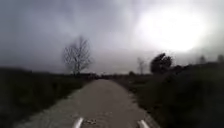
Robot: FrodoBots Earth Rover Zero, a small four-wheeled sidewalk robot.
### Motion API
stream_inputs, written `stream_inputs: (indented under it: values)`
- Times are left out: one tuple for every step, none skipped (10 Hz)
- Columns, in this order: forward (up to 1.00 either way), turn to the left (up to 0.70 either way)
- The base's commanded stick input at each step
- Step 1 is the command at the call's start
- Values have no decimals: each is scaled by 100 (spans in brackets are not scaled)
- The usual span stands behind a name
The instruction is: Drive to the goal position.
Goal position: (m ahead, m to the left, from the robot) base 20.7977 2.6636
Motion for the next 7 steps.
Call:
stream_inputs:
  values:
    - [70,0]
    - [70,0]
    - [70,0]
    - [70,0]
    - [70,0]
    - [70,0]
    - [70,0]
